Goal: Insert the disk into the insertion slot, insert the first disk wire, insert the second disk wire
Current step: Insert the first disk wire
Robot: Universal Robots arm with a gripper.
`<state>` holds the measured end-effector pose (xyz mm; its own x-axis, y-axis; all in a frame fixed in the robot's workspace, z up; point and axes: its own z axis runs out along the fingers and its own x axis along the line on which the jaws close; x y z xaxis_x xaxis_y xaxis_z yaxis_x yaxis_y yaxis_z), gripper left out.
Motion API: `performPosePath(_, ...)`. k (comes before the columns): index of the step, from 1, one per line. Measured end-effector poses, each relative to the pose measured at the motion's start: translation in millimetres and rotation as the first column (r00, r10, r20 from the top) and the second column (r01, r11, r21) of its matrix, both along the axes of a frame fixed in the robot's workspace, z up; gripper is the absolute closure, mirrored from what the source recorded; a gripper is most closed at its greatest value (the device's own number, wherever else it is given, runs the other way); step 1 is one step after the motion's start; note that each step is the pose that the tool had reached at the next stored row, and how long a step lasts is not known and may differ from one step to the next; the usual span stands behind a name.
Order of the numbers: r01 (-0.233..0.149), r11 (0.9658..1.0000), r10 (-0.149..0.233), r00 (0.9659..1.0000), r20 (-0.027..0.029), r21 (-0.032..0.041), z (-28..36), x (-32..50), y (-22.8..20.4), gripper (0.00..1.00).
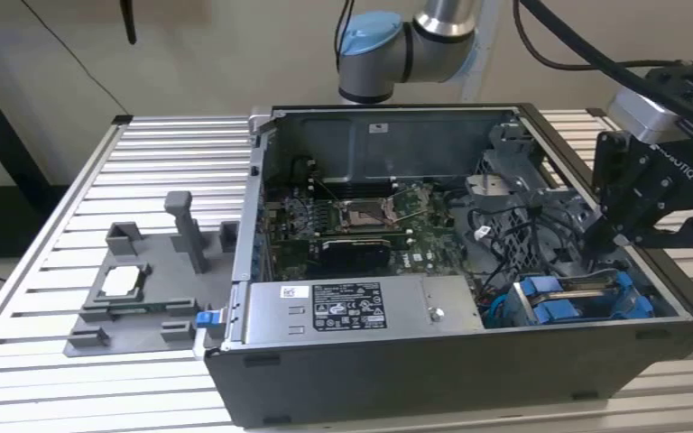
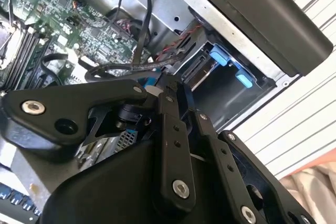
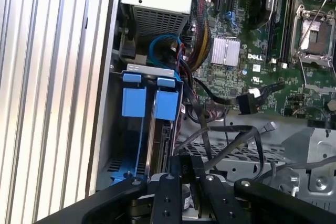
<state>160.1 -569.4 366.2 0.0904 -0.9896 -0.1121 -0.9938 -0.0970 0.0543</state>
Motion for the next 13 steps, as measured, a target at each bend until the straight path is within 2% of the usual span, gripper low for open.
performPosePath(3,0.038,0.9993,-0.038,0.9993,-0.0013,-0.0003,-1.6,0.3,0.0,0.81)
performPosePath(8,0.042,0.9991,-0.042,0.999,-0.0148,-0.0018,-3.5,7.5,0.0,0.81)
performPosePath(13,0.046,0.9989,-0.046,0.9987,-0.0195,-0.0029,-8.0,13.7,0.0,0.81)
